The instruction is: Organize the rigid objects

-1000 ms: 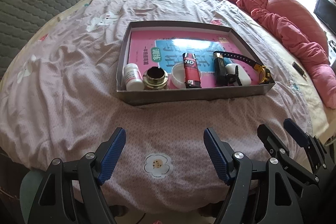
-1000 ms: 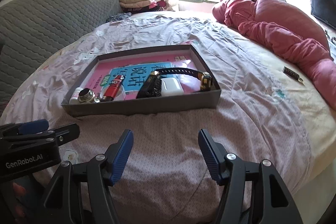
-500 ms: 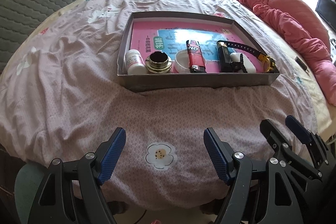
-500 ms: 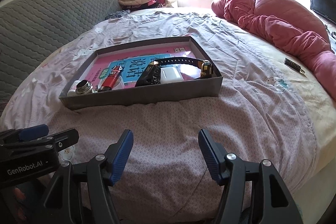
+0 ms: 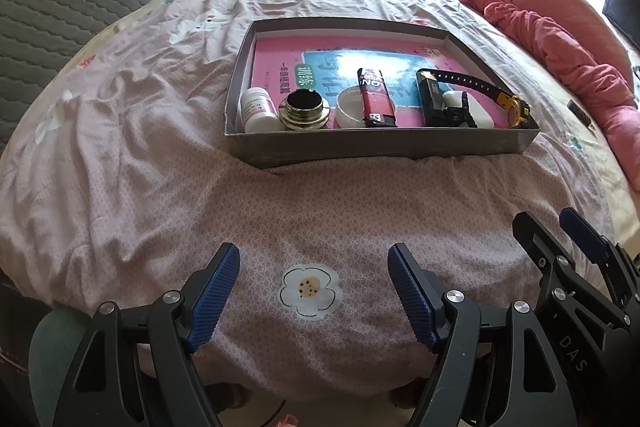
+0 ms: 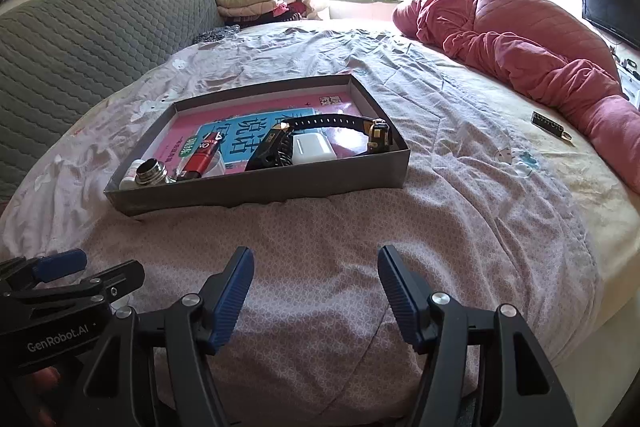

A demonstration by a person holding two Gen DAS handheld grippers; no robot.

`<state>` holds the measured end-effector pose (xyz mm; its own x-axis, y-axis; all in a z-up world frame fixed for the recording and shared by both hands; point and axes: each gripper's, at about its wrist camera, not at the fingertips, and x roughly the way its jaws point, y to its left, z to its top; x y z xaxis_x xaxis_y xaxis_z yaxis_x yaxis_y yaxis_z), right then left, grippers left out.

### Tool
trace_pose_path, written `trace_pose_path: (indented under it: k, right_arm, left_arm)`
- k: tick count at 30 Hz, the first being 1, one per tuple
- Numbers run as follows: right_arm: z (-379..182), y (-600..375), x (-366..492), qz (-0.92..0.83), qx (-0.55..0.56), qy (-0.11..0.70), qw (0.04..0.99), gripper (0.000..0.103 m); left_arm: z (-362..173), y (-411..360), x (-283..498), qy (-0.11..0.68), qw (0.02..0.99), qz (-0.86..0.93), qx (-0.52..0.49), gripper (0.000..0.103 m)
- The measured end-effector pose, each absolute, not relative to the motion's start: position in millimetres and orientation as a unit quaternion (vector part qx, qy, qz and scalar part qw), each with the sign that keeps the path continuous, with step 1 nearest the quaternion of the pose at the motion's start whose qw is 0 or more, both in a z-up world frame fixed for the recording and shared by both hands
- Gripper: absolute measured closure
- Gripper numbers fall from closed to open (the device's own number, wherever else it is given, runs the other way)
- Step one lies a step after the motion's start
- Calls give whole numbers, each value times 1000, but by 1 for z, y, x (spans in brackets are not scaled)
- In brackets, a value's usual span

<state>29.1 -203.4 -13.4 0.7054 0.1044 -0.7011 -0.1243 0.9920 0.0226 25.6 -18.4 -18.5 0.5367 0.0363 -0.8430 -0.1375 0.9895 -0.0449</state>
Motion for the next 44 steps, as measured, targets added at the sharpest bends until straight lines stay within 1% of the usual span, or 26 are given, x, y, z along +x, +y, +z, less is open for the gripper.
trace_pose_path:
  k: [13, 44]
  right_arm:
    - [-18, -200, 32, 61, -24, 388, 919, 39]
    - [-22, -207, 35, 60, -6, 392, 918, 39]
  left_arm:
    - [-20, -17, 27, 478, 875, 45, -59, 25]
    - [-33, -10, 34, 495, 864, 40, -80, 25]
